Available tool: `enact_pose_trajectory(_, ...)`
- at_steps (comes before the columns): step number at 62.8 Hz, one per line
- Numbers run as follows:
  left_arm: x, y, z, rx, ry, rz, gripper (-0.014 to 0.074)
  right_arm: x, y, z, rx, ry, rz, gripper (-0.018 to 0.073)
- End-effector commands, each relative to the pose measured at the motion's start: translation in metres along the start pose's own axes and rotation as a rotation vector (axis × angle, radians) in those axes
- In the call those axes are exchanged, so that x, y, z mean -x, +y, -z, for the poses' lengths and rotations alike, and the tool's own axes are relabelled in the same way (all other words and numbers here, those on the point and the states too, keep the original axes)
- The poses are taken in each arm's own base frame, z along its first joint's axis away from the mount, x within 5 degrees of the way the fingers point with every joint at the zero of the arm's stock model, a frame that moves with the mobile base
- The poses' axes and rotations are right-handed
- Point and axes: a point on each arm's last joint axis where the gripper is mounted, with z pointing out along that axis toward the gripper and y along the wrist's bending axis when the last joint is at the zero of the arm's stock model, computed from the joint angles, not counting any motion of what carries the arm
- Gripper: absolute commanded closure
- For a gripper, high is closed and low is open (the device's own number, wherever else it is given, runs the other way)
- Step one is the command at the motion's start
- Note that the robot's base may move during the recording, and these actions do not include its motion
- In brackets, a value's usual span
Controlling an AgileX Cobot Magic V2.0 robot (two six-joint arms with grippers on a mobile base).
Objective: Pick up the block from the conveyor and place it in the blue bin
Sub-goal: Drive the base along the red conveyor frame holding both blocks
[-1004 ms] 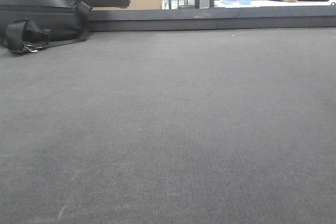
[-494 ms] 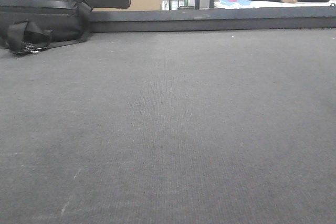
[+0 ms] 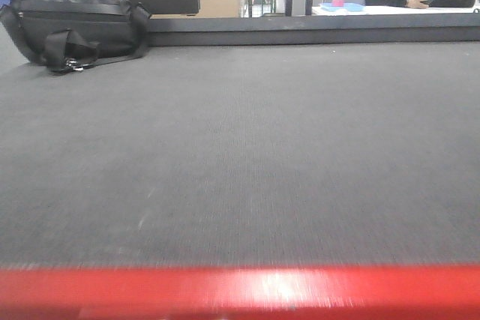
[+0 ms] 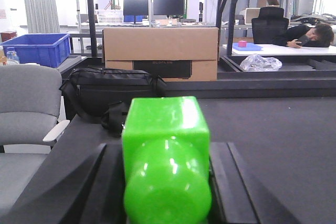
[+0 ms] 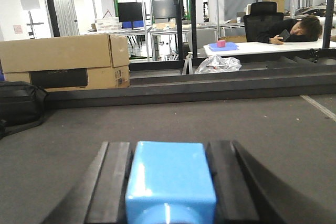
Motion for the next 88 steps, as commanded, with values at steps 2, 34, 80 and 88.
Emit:
enact_pose_trajectory(2,0.003,0.0,0.001,-0.004,-0.026,0.006,0.0708,0.003,0.0,0.001,0.002,-0.032,0.009,0.0713)
enact_pose_trajectory(34,0.007,-0.001,0.022,0.0,-0.113,0.002,0.0708,0.004,0.0,0.002,0.002,-0.035,0.009,0.0713)
enact_pose_trajectory(80,0.007,-0.001,0.028,0.0,-0.138,0.001,0.0708,0.004,0.0,0.002,0.002,-0.035,0.009,0.0713)
enact_pose_trajectory(88,0.007,-0.001,0.028,0.0,-0.138,0.001,0.0708,0.004,0.0,0.002,0.002,-0.035,0.009,0.0713)
